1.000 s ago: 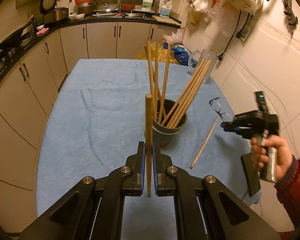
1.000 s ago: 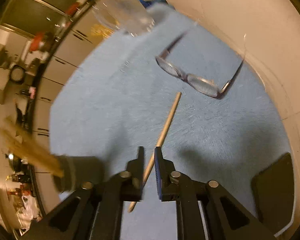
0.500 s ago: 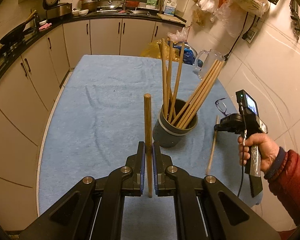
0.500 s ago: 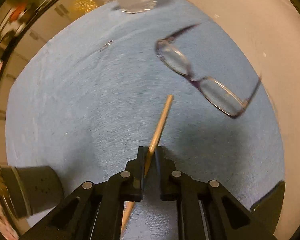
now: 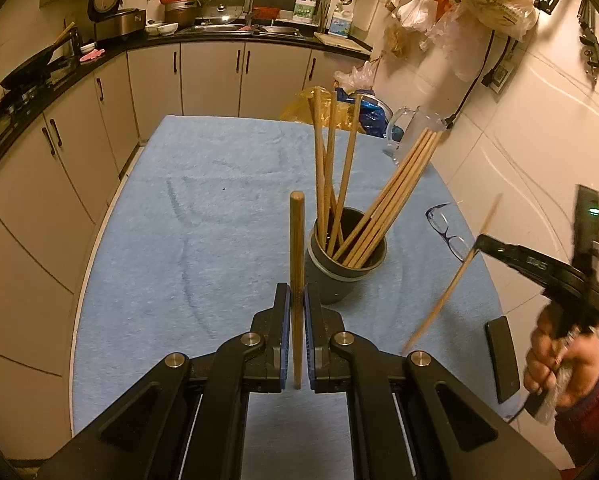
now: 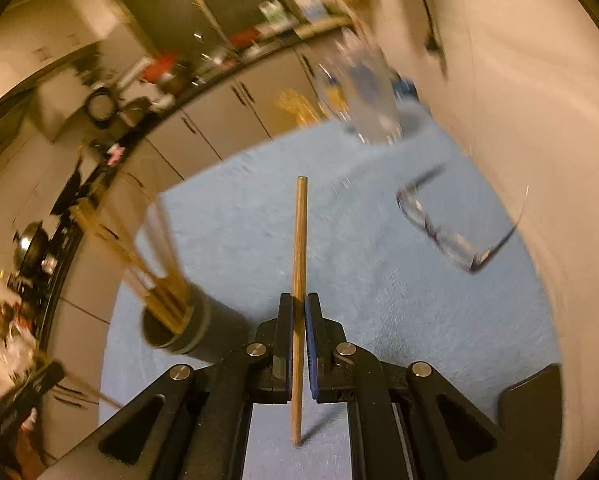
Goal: Organize utensils
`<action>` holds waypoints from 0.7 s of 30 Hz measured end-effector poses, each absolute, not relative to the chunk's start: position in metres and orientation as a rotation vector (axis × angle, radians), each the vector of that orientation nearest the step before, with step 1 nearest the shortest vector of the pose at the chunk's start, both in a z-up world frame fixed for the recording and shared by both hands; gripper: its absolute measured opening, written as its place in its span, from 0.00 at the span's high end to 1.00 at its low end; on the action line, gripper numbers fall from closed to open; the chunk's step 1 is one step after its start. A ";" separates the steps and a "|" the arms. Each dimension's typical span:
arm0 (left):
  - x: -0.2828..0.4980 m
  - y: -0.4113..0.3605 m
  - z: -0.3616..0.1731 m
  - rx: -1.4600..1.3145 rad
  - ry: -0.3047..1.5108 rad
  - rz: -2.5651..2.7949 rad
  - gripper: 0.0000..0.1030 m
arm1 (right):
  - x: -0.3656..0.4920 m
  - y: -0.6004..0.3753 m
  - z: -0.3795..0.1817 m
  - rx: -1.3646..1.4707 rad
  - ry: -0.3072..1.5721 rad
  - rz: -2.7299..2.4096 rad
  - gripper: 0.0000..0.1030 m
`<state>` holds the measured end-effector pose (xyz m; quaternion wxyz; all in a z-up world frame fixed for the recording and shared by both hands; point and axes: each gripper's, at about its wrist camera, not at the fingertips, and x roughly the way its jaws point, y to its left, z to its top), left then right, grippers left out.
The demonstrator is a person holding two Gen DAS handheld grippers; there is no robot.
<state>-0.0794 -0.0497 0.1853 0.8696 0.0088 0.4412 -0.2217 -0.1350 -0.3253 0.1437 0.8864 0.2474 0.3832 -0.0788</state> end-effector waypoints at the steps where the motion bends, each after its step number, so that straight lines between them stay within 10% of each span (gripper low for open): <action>1: -0.080 -0.051 0.186 0.018 0.919 -0.464 0.94 | -0.140 -0.318 0.151 0.494 0.777 -0.160 0.95; 21: -0.087 -0.050 0.195 0.027 0.908 -0.457 0.94 | -0.116 -0.391 0.120 0.826 0.913 -0.229 0.95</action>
